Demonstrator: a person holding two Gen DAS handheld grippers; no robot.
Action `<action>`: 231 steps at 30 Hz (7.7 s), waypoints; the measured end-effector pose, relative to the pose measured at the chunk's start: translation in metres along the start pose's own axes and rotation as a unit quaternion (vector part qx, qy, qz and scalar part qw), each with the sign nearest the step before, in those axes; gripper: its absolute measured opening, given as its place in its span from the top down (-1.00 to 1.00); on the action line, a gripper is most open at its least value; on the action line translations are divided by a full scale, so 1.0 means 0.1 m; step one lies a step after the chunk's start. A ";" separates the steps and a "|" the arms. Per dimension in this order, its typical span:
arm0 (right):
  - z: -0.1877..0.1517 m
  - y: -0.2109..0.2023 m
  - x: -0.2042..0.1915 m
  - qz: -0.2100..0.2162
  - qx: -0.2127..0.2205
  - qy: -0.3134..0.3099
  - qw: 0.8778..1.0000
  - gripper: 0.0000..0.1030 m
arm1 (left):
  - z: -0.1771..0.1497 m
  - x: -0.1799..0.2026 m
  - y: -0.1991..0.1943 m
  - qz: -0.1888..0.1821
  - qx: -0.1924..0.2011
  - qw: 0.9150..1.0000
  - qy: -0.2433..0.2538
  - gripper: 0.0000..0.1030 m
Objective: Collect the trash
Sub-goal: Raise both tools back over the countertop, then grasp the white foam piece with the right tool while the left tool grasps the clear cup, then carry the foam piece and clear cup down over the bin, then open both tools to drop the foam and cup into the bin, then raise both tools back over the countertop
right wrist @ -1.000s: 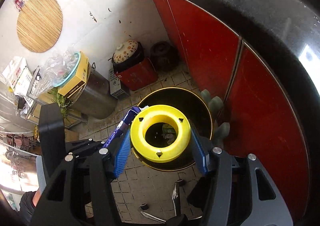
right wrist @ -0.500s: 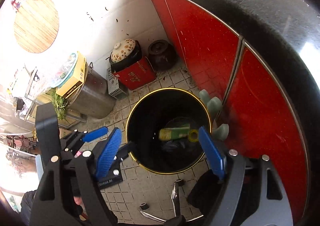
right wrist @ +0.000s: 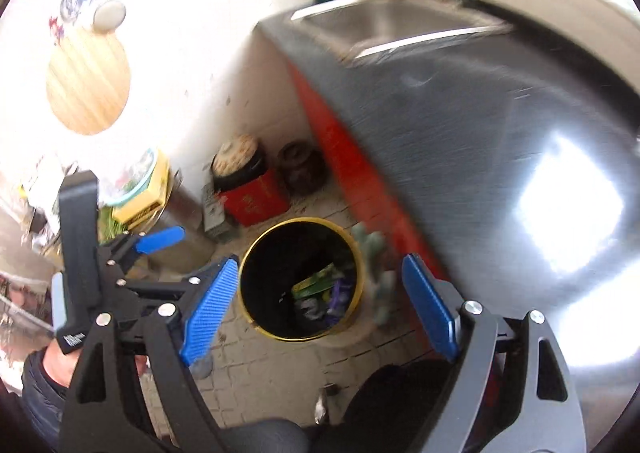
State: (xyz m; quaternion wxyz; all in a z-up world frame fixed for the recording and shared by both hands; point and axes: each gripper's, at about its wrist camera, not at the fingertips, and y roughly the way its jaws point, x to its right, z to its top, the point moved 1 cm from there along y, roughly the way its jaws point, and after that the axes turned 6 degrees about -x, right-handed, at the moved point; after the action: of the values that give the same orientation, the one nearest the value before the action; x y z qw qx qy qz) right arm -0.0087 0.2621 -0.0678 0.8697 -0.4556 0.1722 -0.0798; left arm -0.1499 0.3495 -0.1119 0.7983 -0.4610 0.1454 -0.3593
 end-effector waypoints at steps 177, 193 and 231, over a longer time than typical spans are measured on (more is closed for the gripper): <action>0.29 2.08 -0.43 0.006 -0.152 -0.011 0.988 -0.21 | -0.60 -0.78 1.34 -0.001 -0.097 0.994 -0.044 -0.59; 0.35 1.26 -0.40 0.022 -0.078 -0.009 0.997 -0.23 | -0.48 -0.67 0.80 0.009 -0.059 0.998 -0.034 -0.63; -2.84 -3.57 2.54 -0.307 0.190 0.328 0.873 -0.51 | -0.43 4.36 -0.73 -0.233 0.042 0.895 0.378 -0.79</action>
State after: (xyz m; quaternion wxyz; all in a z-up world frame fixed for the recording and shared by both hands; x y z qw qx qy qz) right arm 0.1276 -0.2346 0.0180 0.7651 -0.2589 0.2802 -0.5186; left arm 0.0987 -0.0096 -0.0303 0.5951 -0.2765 0.3095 -0.6882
